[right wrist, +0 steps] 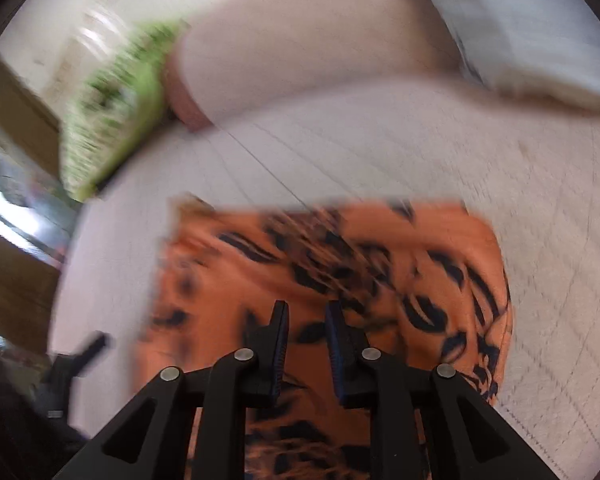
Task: Fold small clothes
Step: 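Smooth the folded blouse with the right gripper while the left gripper hovers beside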
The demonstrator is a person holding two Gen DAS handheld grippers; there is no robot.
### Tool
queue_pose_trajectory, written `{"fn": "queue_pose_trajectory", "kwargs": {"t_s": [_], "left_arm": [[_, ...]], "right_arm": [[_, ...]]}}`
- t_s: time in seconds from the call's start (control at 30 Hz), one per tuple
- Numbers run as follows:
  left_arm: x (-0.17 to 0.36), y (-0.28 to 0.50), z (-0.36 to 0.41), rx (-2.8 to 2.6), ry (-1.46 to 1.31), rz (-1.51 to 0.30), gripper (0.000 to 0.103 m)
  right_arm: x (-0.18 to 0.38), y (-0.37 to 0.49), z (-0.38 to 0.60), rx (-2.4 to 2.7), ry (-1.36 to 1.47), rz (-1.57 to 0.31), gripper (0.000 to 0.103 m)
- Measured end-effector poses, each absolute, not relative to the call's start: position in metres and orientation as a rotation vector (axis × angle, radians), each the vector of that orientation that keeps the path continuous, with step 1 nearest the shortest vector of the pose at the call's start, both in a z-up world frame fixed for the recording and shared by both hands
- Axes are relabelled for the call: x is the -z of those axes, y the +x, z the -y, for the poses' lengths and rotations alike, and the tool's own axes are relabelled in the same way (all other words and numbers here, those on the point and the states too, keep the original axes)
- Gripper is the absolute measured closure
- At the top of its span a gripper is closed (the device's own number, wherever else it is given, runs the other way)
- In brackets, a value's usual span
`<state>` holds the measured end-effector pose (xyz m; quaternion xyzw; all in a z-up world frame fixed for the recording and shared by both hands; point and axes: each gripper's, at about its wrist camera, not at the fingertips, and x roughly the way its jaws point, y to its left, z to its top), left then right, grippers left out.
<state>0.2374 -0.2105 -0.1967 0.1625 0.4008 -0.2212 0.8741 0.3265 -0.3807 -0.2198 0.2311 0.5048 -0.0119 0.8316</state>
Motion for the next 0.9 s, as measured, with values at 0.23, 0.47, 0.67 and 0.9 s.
{"fn": "queue_pose_trajectory", "kwargs": {"t_s": [0.23, 0.47, 0.67, 0.9], "left_arm": [[0.197, 0.24, 0.209, 0.464, 0.328, -0.842, 0.0], [0.191, 0.234, 0.205, 0.45, 0.328, -0.843, 0.0], [0.177, 0.219, 0.195, 0.464, 0.306, -0.833, 0.0], [0.179, 0.201, 0.181, 0.468, 0.33, -0.865, 0.0]], "right_arm": [[0.211, 0.32, 0.379, 0.008, 0.498, -1.059, 0.082], [0.18, 0.277, 0.382, 0.026, 0.494, -1.039, 0.081], [0.17, 0.242, 0.392, 0.066, 0.55, -1.055, 0.081], [0.163, 0.199, 0.388, 0.071, 0.59, -1.037, 0.082]]}}
